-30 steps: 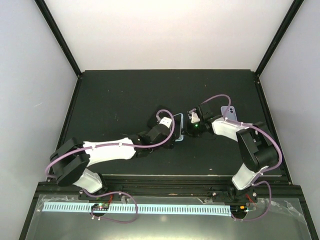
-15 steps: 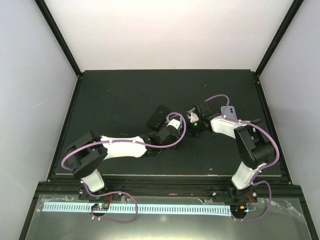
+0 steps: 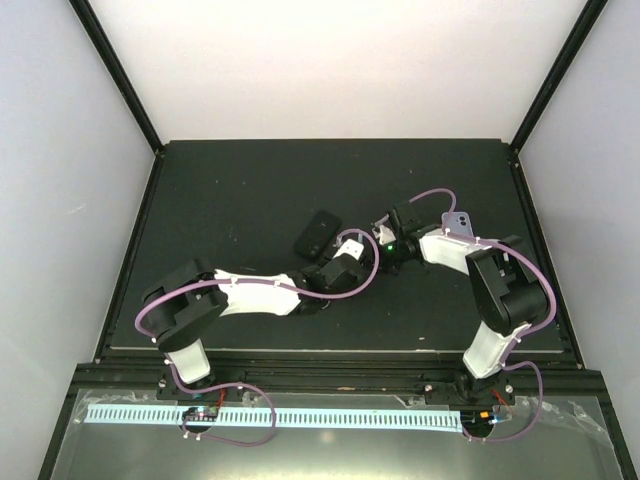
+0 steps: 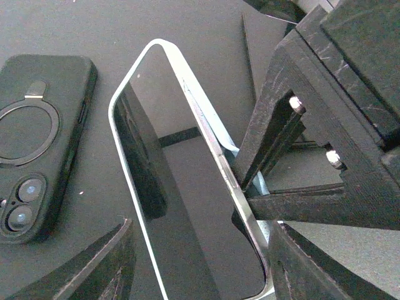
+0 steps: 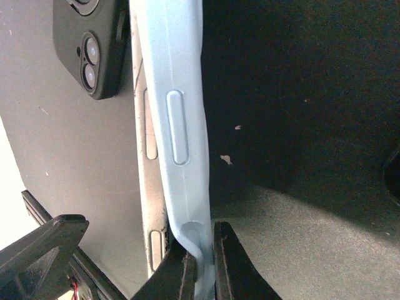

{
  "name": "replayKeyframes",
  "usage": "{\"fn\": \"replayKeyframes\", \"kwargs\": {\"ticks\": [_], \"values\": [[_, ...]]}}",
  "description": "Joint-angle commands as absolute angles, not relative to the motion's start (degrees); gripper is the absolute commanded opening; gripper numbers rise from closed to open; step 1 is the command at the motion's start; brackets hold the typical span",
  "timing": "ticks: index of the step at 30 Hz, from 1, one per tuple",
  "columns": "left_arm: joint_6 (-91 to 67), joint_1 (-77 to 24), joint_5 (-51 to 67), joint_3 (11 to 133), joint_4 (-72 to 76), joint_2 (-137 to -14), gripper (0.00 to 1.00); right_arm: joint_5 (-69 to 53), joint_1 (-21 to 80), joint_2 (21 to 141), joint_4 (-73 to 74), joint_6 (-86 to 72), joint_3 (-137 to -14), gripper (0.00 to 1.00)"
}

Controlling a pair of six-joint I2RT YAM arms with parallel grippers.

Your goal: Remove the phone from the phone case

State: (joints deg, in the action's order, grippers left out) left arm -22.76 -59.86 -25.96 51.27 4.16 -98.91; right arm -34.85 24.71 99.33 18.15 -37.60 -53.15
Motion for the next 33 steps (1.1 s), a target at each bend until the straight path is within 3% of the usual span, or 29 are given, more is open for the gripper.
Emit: {"fn": "replayKeyframes", "kwargs": {"ticks": [1,12,25,31,33], "values": [[-23.2,-60.0,-28.4,53.3,2.8,-100.2,0.62,-37.5,24.9,99.6,18.0,-37.3,-55.0,0.01],[-19.9,-61.5,-30.8,57.3,-6.3,-100.8,0.63,-39.7,24.7,99.6,17.9,-37.6,-55.3,0.01],[-11.1,-61.6,-37.4,63.8,-17.8,-105.1,0.49,-43.0,24.6,99.6,17.1,-38.0,-55.1,0.01],[-10.7,-61.6,-41.6,62.9,-19.4,-104.5,0.59,-43.8,24.6,99.4,17.0,-38.0,-55.0,0.01],[-10.4,-61.6,-42.2,62.3,-19.4,-104.2,0.53,-44.1,24.6,99.4,16.9,-38.1,-55.1,0.01]]}}
